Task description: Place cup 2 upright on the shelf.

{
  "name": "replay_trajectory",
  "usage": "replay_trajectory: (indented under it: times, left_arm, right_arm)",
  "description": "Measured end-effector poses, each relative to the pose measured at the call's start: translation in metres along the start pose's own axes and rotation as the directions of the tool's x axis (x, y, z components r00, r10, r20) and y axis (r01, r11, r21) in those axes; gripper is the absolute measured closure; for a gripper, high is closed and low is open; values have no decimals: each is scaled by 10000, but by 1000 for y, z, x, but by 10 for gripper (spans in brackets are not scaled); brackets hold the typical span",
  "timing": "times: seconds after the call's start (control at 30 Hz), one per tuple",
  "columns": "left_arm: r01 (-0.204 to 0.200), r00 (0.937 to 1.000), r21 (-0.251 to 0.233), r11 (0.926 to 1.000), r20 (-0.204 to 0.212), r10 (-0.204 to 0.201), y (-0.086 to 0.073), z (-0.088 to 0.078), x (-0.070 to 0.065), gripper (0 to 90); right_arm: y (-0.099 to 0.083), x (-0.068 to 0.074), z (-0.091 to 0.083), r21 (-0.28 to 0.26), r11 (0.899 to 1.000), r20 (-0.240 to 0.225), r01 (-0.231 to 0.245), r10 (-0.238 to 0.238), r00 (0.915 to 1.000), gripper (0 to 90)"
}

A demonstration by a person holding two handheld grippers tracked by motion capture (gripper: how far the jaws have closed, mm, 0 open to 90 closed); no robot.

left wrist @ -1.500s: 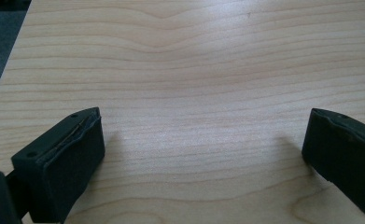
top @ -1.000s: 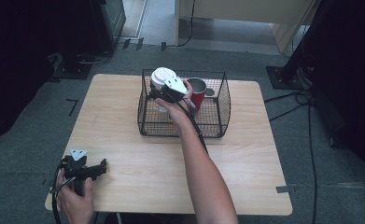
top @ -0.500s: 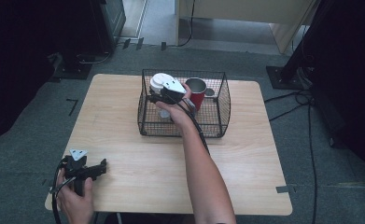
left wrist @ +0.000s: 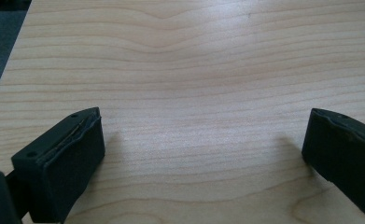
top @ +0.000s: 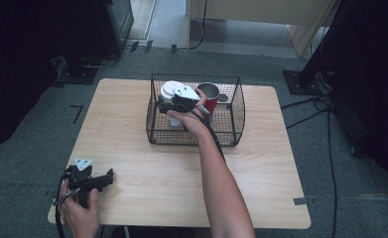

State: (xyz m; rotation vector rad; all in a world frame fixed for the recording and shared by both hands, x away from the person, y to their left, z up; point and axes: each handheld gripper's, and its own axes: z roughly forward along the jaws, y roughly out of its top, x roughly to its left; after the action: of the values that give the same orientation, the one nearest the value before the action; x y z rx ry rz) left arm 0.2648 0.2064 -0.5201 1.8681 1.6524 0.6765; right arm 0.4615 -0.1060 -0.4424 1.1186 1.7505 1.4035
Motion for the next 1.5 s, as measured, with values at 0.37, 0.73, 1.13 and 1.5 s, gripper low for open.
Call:
replay_trajectory:
  times: [0.37,0.73,1.13,1.5]
  left_arm:
    - [3,10000,8,10000,-1,-3,0,0,0,0]
    - [10,10000,11,10000,-3,-10,0,0,0,0]
    - [27,10000,0,10000,-1,-27,0,0,0,0]
    - [27,10000,-3,10000,-4,-27,0,0,0,0]
  right_arm:
    - [12,-3,-13,-606,9980,-315,171,-191,9993,0]
    - [31,-11,-31,-1294,9916,-154,-21,1,9999,0]
    - [46,-15,-59,-1604,9864,-54,363,-376,9993,0]
    - [47,-30,-86,-1865,9820,215,286,-251,9995,0]
